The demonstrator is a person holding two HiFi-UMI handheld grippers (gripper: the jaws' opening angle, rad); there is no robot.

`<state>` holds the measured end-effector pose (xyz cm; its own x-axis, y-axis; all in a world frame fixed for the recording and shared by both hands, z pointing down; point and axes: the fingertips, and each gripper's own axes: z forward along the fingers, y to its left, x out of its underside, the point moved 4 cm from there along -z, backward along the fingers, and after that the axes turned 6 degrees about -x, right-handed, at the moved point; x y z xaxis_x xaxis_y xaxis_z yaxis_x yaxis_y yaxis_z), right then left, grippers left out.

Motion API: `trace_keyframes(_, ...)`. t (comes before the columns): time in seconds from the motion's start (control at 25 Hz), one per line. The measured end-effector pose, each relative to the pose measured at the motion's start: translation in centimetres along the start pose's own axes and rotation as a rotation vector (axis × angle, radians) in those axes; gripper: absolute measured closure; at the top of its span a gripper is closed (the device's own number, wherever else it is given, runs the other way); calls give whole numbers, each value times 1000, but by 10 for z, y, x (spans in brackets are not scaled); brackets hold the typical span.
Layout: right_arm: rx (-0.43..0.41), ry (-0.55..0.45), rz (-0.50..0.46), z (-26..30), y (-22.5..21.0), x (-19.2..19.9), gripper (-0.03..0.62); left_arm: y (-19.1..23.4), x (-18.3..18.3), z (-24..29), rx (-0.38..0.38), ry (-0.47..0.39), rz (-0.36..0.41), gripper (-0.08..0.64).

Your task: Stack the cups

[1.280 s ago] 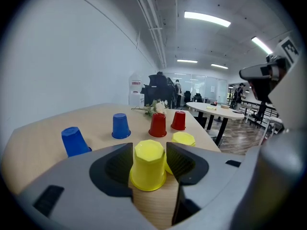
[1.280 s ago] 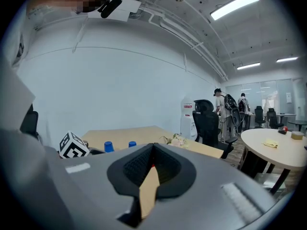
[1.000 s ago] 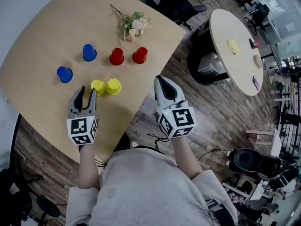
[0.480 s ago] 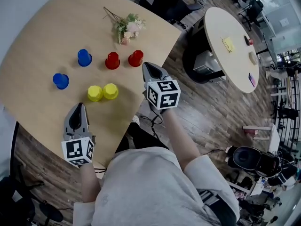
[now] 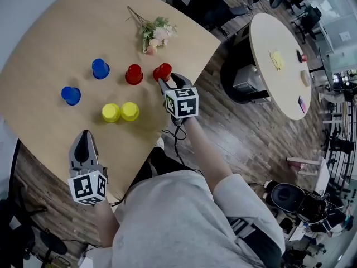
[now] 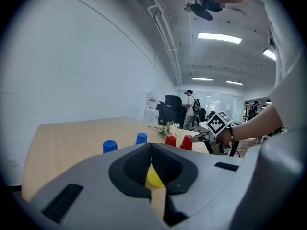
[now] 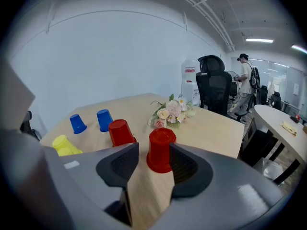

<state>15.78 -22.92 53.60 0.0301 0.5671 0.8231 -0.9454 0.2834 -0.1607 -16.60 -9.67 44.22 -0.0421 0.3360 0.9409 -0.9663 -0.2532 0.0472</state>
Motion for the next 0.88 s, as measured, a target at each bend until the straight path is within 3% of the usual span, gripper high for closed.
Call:
trace_keyframes(0.28,85,-23,-19,19,-16,-7,356,8,6,-9,-75,27,-9,551)
trace_keyframes(0.52,93,-7,-32,34,-23,-9,345,8,6,-10,-90,39,-4,551)
trace_keyframes(0.88,-19,-43,-38,-5,7,-12,371,0,-4,4,-54,18,2,551)
